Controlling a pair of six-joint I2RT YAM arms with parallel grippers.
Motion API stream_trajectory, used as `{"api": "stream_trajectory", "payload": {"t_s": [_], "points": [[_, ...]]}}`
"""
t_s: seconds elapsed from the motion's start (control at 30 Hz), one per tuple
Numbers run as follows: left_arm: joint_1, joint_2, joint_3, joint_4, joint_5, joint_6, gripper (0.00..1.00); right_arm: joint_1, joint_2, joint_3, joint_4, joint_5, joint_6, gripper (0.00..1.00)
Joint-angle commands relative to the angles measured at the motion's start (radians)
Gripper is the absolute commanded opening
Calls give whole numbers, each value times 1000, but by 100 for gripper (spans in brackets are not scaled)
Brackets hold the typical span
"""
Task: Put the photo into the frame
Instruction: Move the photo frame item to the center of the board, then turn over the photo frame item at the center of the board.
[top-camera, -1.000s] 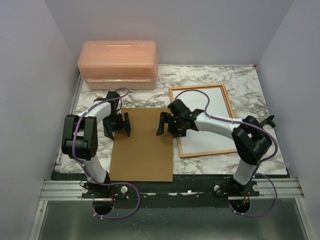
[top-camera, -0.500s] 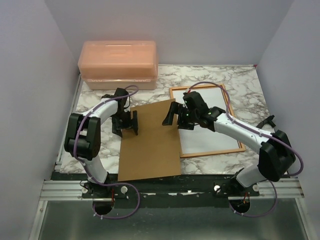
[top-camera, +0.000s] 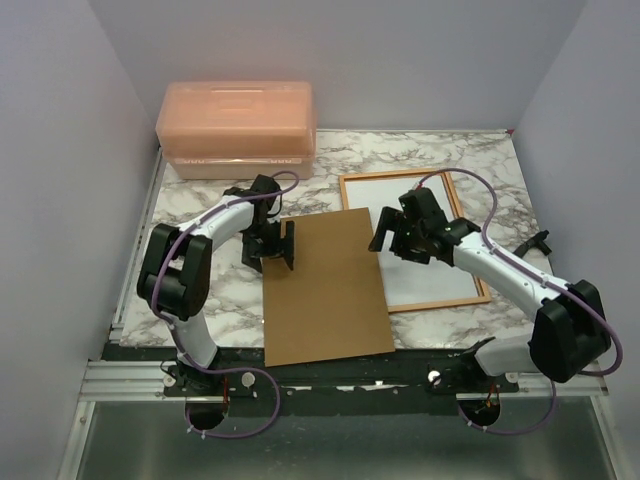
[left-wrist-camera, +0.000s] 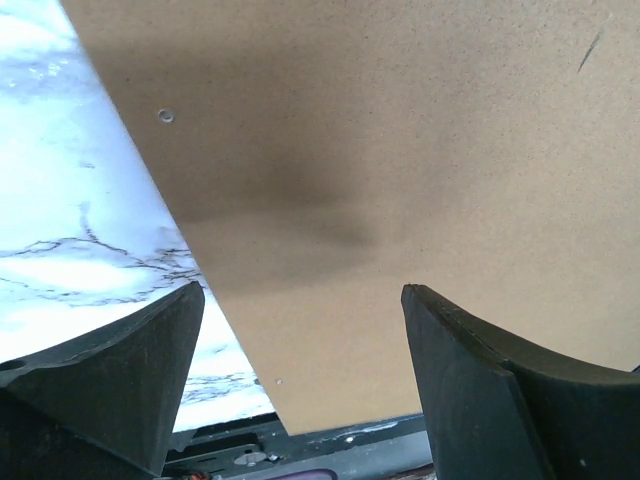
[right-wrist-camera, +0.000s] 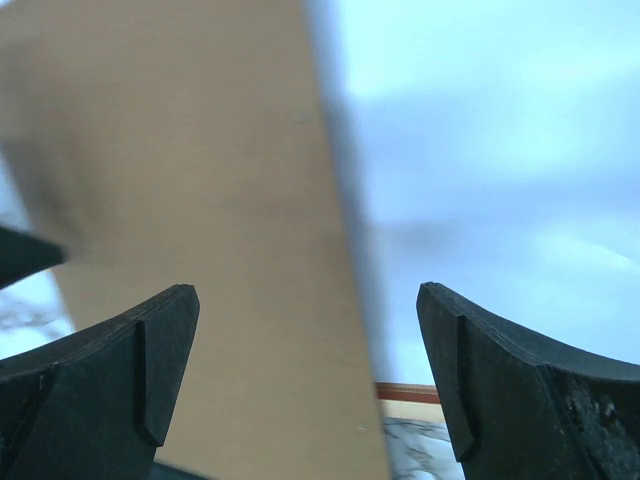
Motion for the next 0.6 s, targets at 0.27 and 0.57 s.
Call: {"api": "stream_trajectory", "payload": {"t_s": [0.27, 0.57], "points": [[55, -41, -136, 109, 100, -16, 84, -92, 72, -165, 143, -238, -83, 97], [55, 11, -171, 181, 182, -25, 83, -92, 215, -217, 345, -472, -23, 92]]}}
